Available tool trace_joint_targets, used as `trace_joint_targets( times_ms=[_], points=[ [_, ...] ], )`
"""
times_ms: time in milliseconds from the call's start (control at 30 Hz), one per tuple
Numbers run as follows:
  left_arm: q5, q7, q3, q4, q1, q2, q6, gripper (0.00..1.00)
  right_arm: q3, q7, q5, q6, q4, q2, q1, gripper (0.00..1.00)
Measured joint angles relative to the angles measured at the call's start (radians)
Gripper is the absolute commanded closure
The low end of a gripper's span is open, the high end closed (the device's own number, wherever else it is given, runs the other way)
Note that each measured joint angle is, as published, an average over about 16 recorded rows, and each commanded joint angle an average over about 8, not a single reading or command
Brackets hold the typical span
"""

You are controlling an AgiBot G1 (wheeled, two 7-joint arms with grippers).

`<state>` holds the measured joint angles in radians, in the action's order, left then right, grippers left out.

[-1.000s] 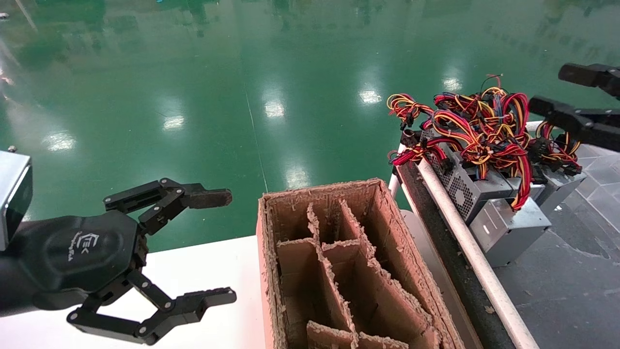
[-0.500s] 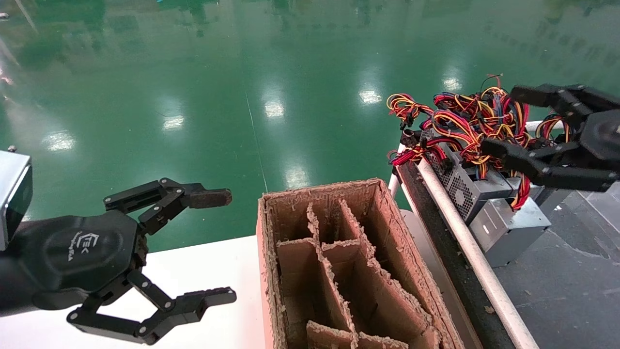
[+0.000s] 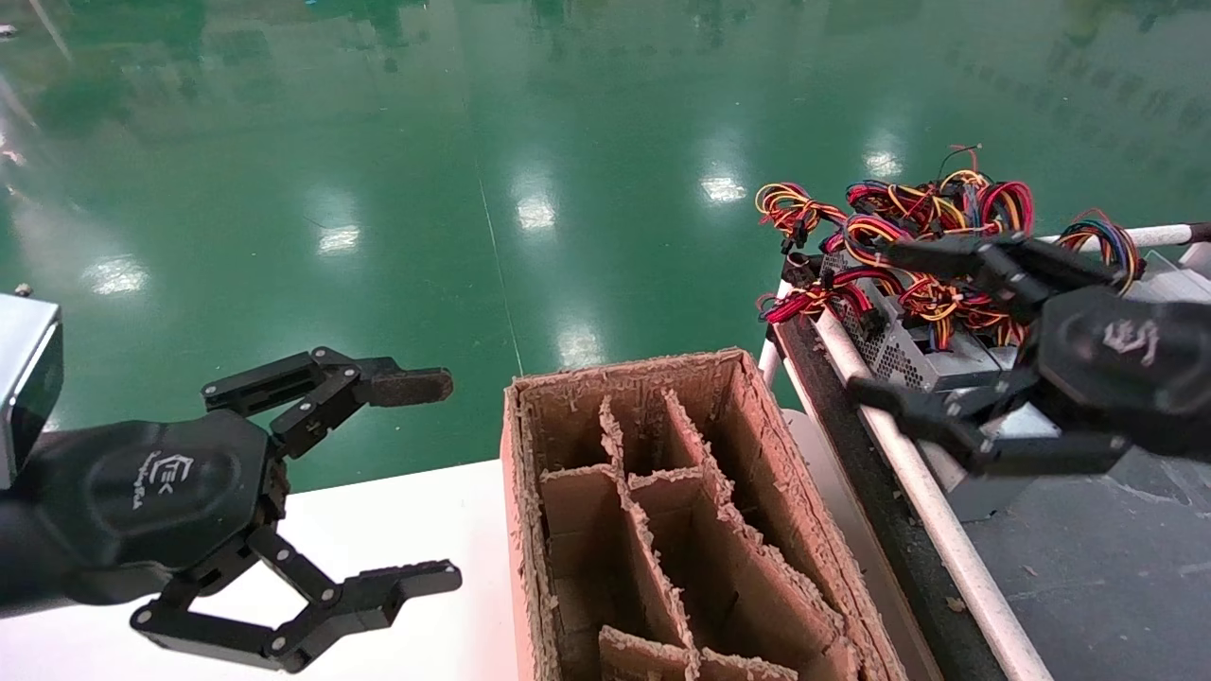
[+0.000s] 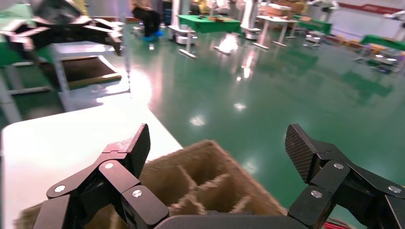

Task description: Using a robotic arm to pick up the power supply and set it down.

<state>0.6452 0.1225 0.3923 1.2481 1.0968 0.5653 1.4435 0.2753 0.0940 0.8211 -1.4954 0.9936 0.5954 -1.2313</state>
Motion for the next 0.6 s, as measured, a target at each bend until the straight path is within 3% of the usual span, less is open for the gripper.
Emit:
trace_joint_targets(
  times_ms=[600],
  points=[
    [0.000,0.000,0.000,0.000,0.000,0.000,0.000,0.00,0.004,0.083,-0.082,0.000,0.261,0.014,0.141,0.00]
  ],
)
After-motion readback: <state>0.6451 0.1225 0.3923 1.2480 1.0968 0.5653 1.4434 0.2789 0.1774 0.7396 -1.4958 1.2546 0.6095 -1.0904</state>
